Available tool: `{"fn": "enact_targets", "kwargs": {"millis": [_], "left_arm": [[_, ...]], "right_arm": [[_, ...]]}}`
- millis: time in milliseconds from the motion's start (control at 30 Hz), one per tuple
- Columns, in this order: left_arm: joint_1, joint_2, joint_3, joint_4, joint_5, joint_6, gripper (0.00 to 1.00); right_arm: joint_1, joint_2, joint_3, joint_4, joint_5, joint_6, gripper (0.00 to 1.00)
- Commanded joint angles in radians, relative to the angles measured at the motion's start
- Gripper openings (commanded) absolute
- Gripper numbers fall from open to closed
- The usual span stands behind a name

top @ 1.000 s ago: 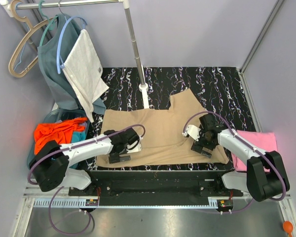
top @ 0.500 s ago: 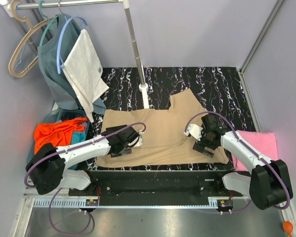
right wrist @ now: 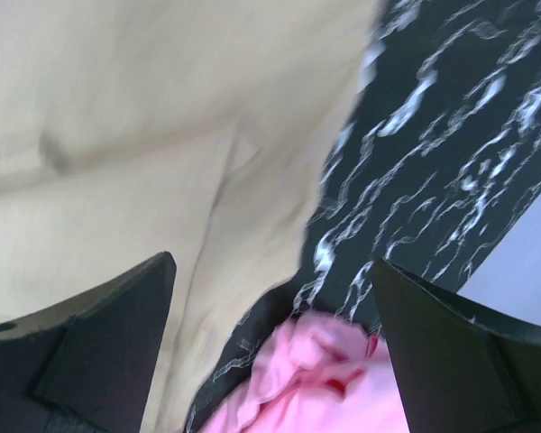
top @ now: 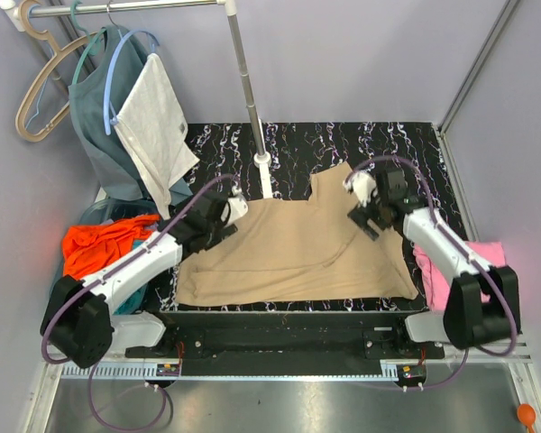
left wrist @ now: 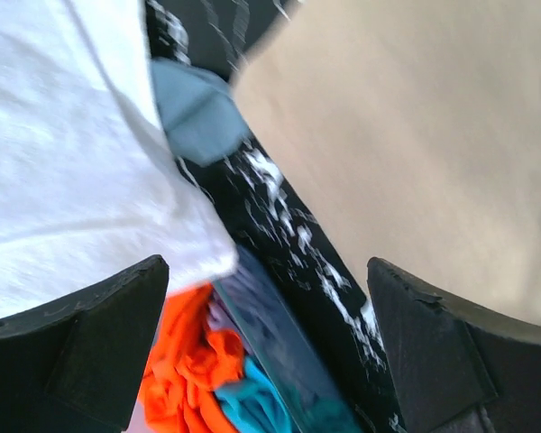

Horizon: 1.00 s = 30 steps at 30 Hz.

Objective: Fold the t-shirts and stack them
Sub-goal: Fold the tshirt

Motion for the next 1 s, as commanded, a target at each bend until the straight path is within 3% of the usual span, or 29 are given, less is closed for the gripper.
{"fn": "enact_targets", "kwargs": {"millis": [0,167,433,733,967], "left_arm": [[0.109,0.075,0.164,0.116,0.162,-0.045,0.99],[0.181,0.18,0.25,0.126,0.255,-0.03,0.99],[0.208,0.29,0.321,0.131,0.304,-0.004,0.99],[0.231,0.366,0.364,0.097,0.285,0.018,0.99],[0.234,0.39,0.376,0.082,0.265,0.03,0.99]], "right_arm": [[-0.084,0.167,0.259,0.139,-0.095,0.196,1.0],[-0.131,0.435,0.534,0.122,-0.21,0.269,0.97],[-0.176,0.782,0.901,0.047,-0.4,0.395,0.92],[-0.176,1.009,1.119,0.01,-0.446,0.392,0.86],[-0.176,1.094,1.195,-0.019,-0.472,0.386,0.84]]}}
